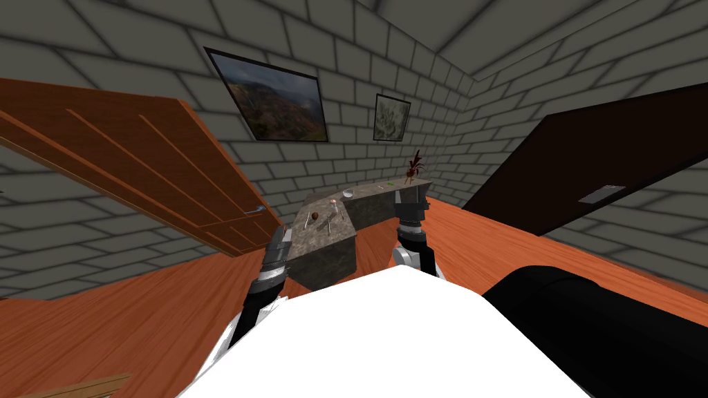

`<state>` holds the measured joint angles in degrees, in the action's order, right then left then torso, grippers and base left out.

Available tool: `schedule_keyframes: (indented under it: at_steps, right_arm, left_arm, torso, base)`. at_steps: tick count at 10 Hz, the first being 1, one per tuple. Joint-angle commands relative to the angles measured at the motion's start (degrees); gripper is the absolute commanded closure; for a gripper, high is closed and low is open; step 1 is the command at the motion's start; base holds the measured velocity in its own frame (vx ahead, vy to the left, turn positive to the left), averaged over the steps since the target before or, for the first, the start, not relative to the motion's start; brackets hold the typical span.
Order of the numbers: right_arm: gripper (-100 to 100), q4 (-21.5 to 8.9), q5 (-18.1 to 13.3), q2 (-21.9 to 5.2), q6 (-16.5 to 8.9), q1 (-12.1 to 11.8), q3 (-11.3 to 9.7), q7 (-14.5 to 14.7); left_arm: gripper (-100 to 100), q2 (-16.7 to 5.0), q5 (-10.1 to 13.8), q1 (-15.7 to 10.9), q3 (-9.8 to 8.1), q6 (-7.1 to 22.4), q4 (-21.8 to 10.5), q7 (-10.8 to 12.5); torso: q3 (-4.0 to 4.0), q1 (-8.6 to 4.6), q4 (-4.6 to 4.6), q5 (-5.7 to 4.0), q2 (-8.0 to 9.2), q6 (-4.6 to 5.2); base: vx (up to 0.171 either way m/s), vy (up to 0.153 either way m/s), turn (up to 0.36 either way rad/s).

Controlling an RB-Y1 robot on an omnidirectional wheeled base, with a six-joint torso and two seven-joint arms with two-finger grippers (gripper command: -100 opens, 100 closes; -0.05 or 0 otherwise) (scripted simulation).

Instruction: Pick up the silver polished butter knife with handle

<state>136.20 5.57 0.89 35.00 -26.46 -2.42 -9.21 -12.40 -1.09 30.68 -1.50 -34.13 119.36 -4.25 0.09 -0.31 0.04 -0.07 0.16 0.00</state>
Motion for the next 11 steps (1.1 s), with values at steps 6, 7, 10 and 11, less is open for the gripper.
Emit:
schedule_keyframes:
  at_steps: [6, 7, 10, 11]
  right_arm:
    - [0, 0.0, 0.0, 0.0, 0.0, 0.0, 0.0, 0.0]
    - [0, 0.0, 0.0, 0.0, 0.0, 0.0, 0.0, 0.0]
    - [0, 0.0, 0.0, 0.0, 0.0, 0.0, 0.0, 0.0]
    - [0, 0.0, 0.0, 0.0, 0.0, 0.0, 0.0, 0.0]
  left_arm:
    - [-100, -9.9, 0.2, 0.1, -3.95, 1.0, -9.8, 1.1]
    - [-100, -11.9, 0.2, 0.2, -4.73, 1.3, -12.0, 1.5]
    - [-100, -16.2, 0.1, 0.5, -6.10, 2.0, -16.3, 2.5]
    - [-100, -17.1, 0.1, 0.5, -6.10, 2.0, -17.4, 2.5]
  torso:
    - [0.02, -0.20, 0.01, -0.05, 0.04, 0.01]
    - [0.02, -0.10, 0.01, -0.04, 0.02, -0.01]
    - [-0.04, -0.03, -0.01, -0.01, -0.07, 0.01]
    - [0.00, -0.18, 0.00, -0.04, -0.01, 0.01]
  base:
    - [-0.050, -0.131, -0.027]
    - [-0.026, -0.111, -0.046]
    - [-0.027, -0.110, -0.075]
    - [-0.039, -0.124, -0.032]
